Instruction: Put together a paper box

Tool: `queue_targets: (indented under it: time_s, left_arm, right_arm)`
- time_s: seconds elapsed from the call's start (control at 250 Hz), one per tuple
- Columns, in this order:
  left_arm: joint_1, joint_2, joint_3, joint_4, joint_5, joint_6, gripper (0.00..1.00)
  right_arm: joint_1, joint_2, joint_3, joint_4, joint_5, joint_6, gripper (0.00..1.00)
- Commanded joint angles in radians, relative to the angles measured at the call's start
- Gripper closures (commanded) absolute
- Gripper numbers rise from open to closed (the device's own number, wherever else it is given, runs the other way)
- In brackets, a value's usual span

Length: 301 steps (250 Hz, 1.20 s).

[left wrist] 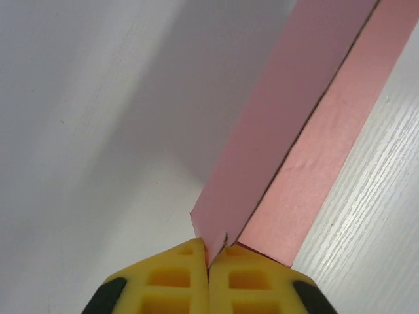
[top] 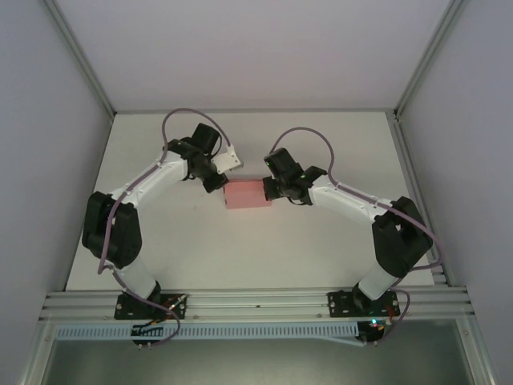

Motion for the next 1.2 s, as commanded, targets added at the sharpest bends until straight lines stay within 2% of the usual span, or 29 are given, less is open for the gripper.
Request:
queue_targets:
  time_s: [0.0,0.136,0.299,0.355,0.471,0.767,0.882,0.986,1.106,1.198]
  left_arm:
    - [-0.019,0.007,0.048,0.036,0.043,-0.097,1.0]
    - [-0.03,0.017,0.046,0.092,0.047,-0.242,1.0]
    - [-0.033,0.068,0.122,0.073,0.118,-0.571,1.0]
    - [-0.035,0.072,0.136,0.052,0.147,-0.615,1.0]
    - [-0.035,0.076,0.174,-0.012,0.131,-0.694,1.0]
    - [-0.019,0.154,0.321,-0.207,0.173,-0.804,1.0]
    - [-0.007,0.184,0.352,-0.243,0.236,-0.818,1.0]
    - [-0.008,0.213,0.38,-0.279,0.239,-0.809,1.0]
    - [-0.024,0.214,0.351,-0.285,0.119,-0.781,1.0]
    - [-0.065,0.185,0.243,-0.204,-0.009,-0.793,1.0]
  right_arm:
    - [0.013,-0.005,-0.001,-0.039,0.005,0.041,1.0]
    - [0.029,0.001,-0.03,-0.017,0.039,0.082,1.0]
    - [0.095,0.016,-0.02,-0.042,0.199,0.141,1.0]
    - [0.109,0.015,-0.022,-0.041,0.241,0.147,1.0]
    - [0.114,0.01,-0.027,-0.042,0.265,0.151,1.0]
    - [0.118,0.025,-0.052,-0.019,0.239,0.154,1.0]
    - [0.119,0.026,-0.064,-0.03,0.265,0.153,1.0]
    - [0.124,0.019,-0.074,-0.016,0.261,0.149,1.0]
    - [0.127,0.01,-0.089,0.011,0.261,0.143,1.0]
    - [0.133,0.001,-0.123,0.079,0.27,0.138,1.0]
